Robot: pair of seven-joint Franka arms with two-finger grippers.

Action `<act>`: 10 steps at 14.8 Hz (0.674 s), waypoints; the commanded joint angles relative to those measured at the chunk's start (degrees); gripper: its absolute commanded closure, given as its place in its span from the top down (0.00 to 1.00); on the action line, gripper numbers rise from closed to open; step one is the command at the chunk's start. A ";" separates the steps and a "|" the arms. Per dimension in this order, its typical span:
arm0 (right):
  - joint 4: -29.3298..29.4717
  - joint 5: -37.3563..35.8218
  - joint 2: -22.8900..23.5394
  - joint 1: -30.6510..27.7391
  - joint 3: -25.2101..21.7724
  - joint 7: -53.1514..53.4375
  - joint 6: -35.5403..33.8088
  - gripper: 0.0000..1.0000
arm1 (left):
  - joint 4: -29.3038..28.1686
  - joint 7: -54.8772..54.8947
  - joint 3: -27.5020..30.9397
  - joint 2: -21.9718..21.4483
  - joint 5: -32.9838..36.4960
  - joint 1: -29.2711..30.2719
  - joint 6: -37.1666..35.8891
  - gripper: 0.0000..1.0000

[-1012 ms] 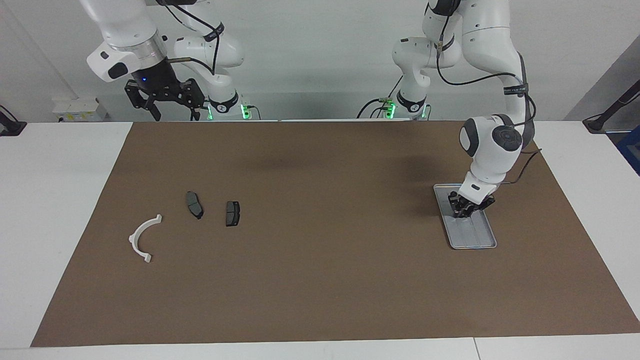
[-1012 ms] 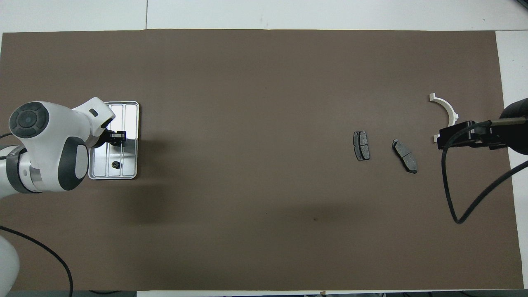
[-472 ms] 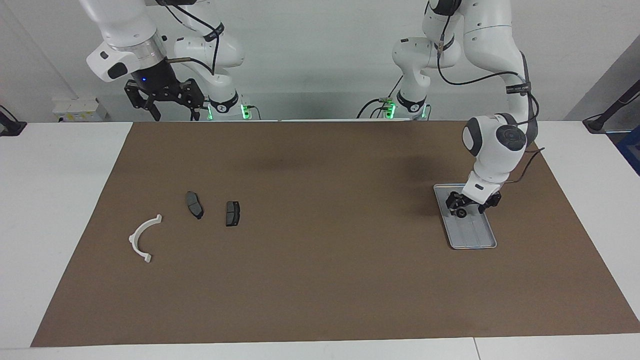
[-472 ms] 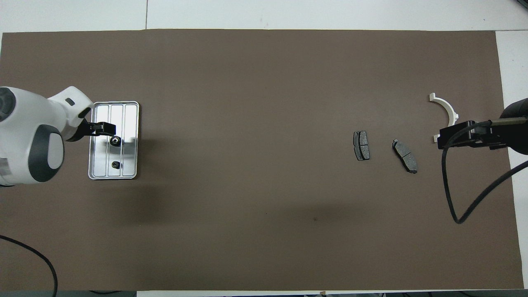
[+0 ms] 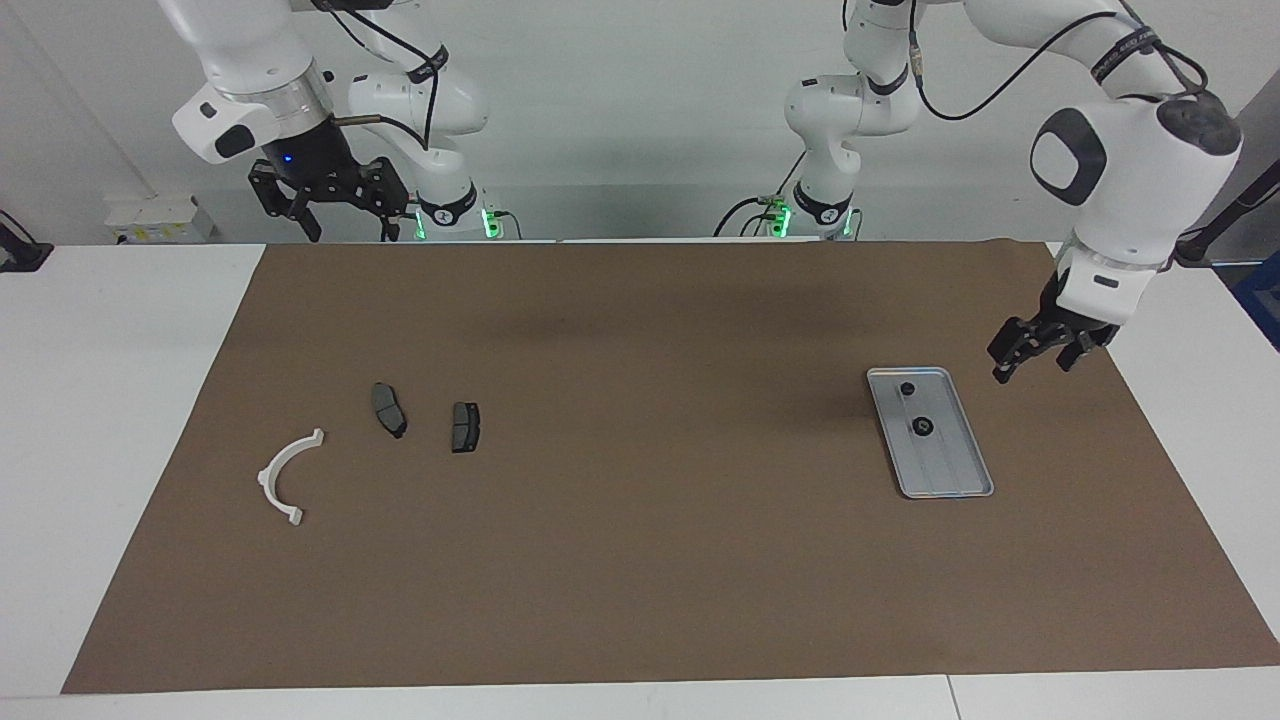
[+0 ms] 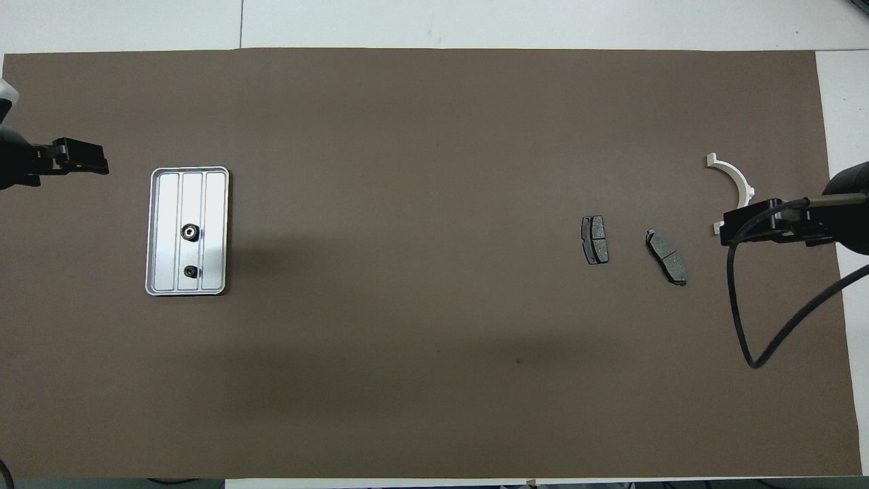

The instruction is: Pick bearing gear from pile to tray

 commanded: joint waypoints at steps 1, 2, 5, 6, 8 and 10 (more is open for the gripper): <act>-0.73 1.60 -0.58 -0.70 -0.04 0.77 0.93 1.00 | -1.09 -0.85 -0.23 -6.04 -0.75 0.34 -7.28 1.00; -0.73 1.60 -0.58 -0.61 -0.04 0.77 0.93 1.00 | -1.09 -0.94 -0.23 -7.80 -0.75 0.34 -10.71 1.00; -0.81 1.08 -0.66 -0.53 -0.04 0.50 1.11 1.00 | -1.26 -0.42 -0.23 -9.31 -0.67 0.34 -16.09 1.00; -0.81 0.72 -0.66 -0.53 -0.04 0.50 1.11 1.00 | -2.65 -0.24 -0.23 -10.18 -0.40 0.08 -17.67 1.00; -0.90 -0.76 -0.66 -0.44 -0.04 0.42 1.63 1.00 | -6.25 -0.15 -0.23 -12.29 -0.31 -0.27 -18.48 1.00; -0.90 -2.00 -0.66 0.00 -0.04 0.41 2.34 1.00 | -6.63 -0.50 -0.41 -12.82 -0.31 -0.36 -18.04 1.00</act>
